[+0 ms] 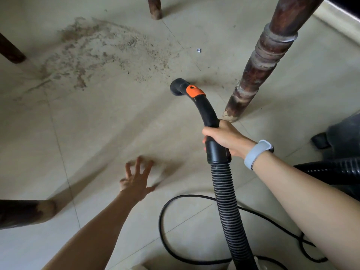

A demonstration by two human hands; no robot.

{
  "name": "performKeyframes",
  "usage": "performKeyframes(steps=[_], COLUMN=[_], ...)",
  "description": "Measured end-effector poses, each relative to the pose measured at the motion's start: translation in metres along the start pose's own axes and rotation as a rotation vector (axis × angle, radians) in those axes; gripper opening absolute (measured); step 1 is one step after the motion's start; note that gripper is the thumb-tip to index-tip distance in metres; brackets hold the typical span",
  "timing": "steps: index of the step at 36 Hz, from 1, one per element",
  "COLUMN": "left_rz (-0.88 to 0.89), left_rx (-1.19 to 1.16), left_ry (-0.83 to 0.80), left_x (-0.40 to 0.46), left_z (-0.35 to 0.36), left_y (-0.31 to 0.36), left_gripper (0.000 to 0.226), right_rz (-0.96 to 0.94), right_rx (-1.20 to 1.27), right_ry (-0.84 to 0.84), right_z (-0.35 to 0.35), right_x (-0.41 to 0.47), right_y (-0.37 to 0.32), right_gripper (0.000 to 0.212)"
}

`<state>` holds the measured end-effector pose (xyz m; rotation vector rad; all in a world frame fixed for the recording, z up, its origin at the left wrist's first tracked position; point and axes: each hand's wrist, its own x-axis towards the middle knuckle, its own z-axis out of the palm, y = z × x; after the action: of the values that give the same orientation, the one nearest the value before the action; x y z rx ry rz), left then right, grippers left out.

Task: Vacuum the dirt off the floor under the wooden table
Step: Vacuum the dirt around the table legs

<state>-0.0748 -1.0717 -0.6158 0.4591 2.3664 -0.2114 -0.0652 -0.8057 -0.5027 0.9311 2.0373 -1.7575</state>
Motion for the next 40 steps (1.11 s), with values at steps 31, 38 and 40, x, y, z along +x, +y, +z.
performKeyframes(steps=[31, 38, 40], left_rz=[-0.042, -0.041, -0.041], left_rx=[-0.12, -0.158, -0.155], left_ry=[-0.12, -0.1, -0.088], left_x=[0.022, 0.025, 0.025], left_z=[-0.02, -0.019, -0.019], left_y=[0.0, -0.002, -0.002], left_gripper=[0.126, 0.129, 0.129], right_rz=[-0.025, 0.017, 0.014], right_rx=[-0.074, 0.032, 0.031], right_ry=[0.044, 0.129, 0.093], right_z=[0.014, 0.008, 0.014], right_x=[0.046, 0.065, 0.067], right_y=[-0.038, -0.05, -0.053], right_gripper=[0.011, 0.009, 0.008])
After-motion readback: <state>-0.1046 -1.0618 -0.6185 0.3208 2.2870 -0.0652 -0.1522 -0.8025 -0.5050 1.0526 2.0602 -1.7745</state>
